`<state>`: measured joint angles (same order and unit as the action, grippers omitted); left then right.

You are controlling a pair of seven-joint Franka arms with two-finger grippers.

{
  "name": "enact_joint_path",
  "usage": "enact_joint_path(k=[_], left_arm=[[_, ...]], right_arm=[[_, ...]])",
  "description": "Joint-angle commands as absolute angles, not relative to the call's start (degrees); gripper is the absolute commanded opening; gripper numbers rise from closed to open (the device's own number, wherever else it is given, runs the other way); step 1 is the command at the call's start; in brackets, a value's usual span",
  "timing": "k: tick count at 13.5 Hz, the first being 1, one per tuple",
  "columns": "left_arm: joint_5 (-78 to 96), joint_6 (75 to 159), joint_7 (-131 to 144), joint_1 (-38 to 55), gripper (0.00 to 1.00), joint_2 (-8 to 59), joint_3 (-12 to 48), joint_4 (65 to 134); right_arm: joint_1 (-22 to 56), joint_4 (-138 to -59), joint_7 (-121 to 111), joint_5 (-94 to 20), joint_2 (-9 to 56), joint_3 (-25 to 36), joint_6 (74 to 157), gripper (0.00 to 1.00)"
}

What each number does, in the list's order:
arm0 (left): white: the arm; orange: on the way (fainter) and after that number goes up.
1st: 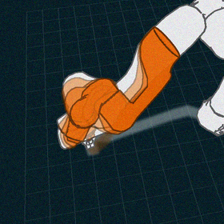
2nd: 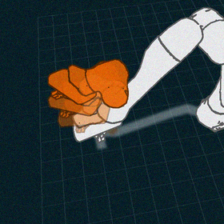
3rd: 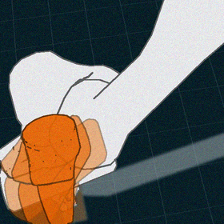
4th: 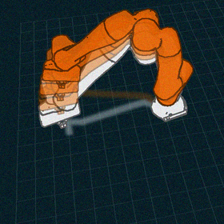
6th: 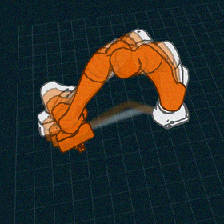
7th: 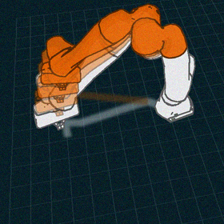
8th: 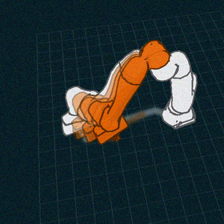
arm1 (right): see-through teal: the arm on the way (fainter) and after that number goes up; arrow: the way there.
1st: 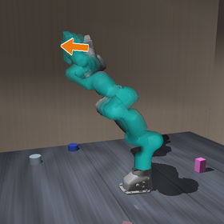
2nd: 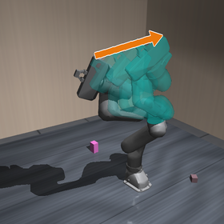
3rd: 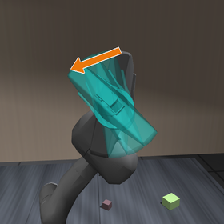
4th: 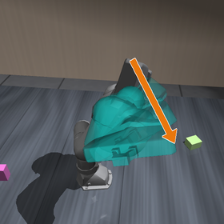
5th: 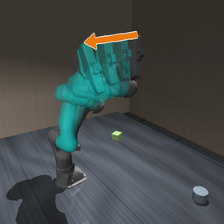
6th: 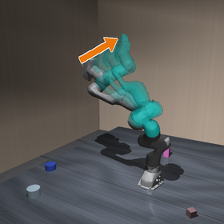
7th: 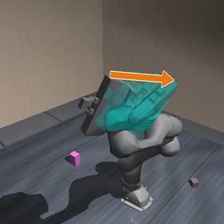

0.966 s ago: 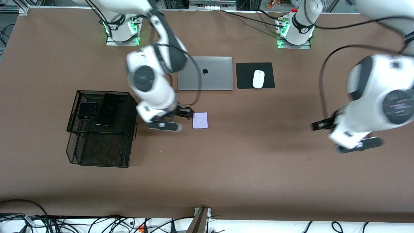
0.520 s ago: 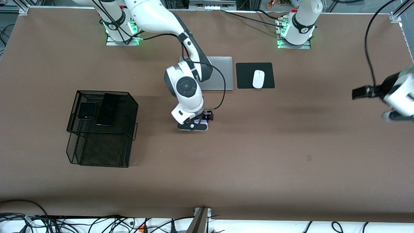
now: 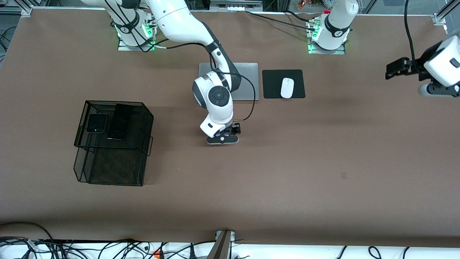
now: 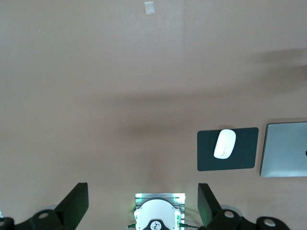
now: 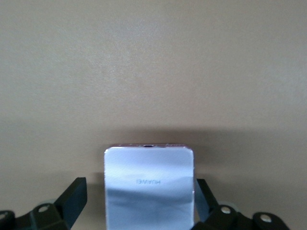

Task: Place phones with both arms
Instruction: 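Lift the white phone with the right gripper toward the mesh basket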

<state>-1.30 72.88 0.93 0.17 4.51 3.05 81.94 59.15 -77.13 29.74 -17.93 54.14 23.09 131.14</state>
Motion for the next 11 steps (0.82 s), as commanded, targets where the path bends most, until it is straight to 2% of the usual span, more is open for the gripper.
enact_joint_path(k=[1,11], left_arm=[[0.00,78.91,0.00,-0.18,1.00,-1.40,2.90,90.96],[1.76,80.51,-0.18,0.00,1.00,-2.90,1.67,91.85]], right_arm=[[59.68,-77.26,27.95,-16.35,54.32,23.29,131.31,0.99],[60.29,-78.49,27.95,-16.17,56.16,23.38,134.20,0.99]])
